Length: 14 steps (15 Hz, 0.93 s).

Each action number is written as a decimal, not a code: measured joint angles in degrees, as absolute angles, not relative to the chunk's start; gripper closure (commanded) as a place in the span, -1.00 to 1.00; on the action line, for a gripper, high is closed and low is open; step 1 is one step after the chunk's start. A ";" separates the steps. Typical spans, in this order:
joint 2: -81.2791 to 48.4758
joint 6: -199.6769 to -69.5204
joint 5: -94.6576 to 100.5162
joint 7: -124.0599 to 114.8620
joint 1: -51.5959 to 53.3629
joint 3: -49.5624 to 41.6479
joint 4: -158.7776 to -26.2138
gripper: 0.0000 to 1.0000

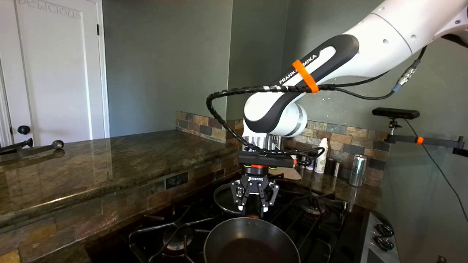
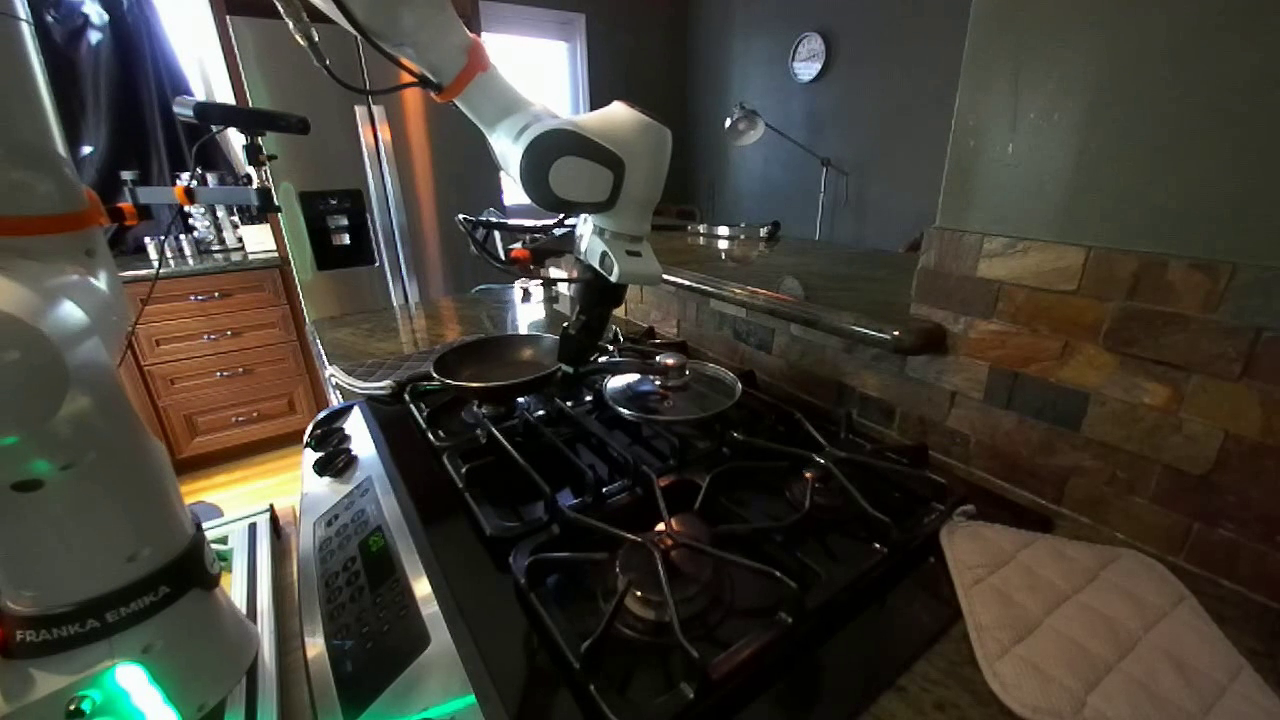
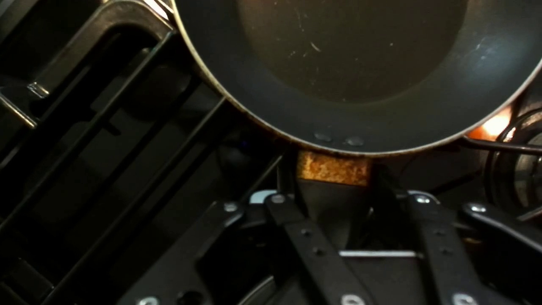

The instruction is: Slide the pan to the bottom left stove plate and put the glass lid on the pan

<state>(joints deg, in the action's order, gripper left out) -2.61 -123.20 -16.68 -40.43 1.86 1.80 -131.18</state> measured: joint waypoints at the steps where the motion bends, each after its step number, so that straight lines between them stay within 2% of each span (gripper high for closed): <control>1: -2.61 -123.20 -16.63 -40.43 2.01 1.86 -131.18 0.53; 14: -2.63 -123.27 -13.39 -40.40 3.76 3.15 -130.53 0.53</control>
